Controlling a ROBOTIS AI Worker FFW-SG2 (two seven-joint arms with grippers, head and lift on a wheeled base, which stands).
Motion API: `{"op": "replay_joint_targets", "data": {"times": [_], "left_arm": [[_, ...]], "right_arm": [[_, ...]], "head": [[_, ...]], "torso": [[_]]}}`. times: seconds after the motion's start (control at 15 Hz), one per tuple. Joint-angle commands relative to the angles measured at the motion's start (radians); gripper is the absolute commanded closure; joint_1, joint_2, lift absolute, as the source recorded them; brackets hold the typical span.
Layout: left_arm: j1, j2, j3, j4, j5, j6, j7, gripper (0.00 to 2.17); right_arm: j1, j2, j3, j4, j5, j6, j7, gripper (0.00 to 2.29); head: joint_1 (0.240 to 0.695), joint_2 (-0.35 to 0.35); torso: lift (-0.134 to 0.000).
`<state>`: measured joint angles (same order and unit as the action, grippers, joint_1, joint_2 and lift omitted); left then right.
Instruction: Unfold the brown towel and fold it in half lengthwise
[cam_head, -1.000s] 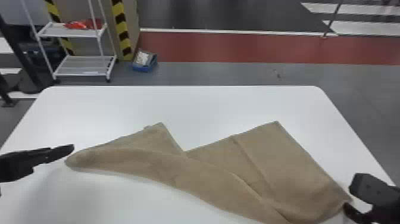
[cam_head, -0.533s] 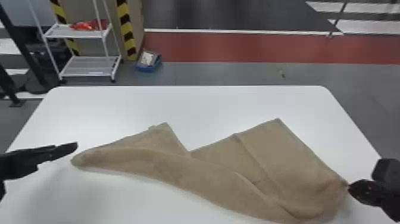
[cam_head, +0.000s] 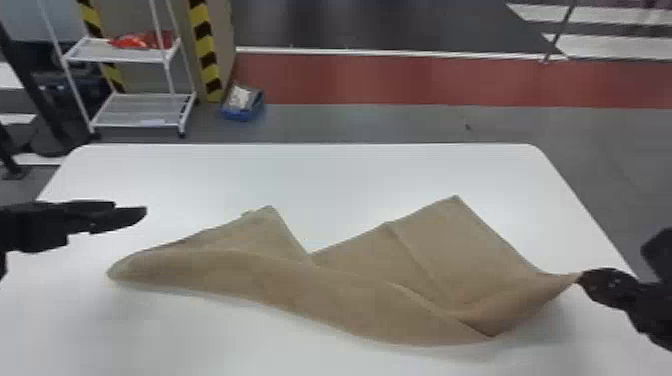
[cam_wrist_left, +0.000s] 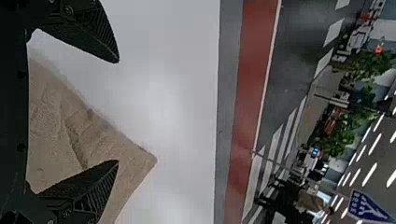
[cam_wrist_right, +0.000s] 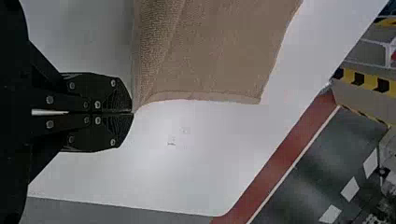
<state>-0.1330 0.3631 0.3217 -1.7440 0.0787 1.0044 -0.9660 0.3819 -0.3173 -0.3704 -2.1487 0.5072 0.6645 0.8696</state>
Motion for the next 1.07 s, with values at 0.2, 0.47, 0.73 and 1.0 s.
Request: {"op": "replay_joint_targets", "data": {"times": [0.2, 0.47, 0.73, 1.0], "left_arm": [[-0.152, 0.057, -0.279, 0.167, -0.119, -0.106, -0.100, 0.20], [-0.214, 0.062, -0.428, 0.182, -0.181, -0.115, -0.103, 0.20], [-0.263, -0.010, -0.494, 0.244, -0.195, -0.137, -0.053, 0.21], [-0.300, -0.072, -0.520, 0.351, -0.214, -0.238, 0.015, 0.27]], "right_arm": [[-0.029, 0.032, 0.051, -0.003, 0.007, 0.065, -0.004, 1.69], [-0.011, 0.038, 0.054, -0.003, 0.014, 0.065, -0.004, 1.69], [-0.001, 0.049, 0.067, -0.003, 0.037, 0.065, -0.006, 1.69], [0.015, 0.052, 0.067, -0.006, 0.048, 0.065, -0.004, 1.69]], "head": [[0.695, -0.123], [0.695, -0.157], [0.695, -0.192], [0.695, -0.236]], "torso": [[-0.123], [-0.123], [-0.123], [-0.123]]}}
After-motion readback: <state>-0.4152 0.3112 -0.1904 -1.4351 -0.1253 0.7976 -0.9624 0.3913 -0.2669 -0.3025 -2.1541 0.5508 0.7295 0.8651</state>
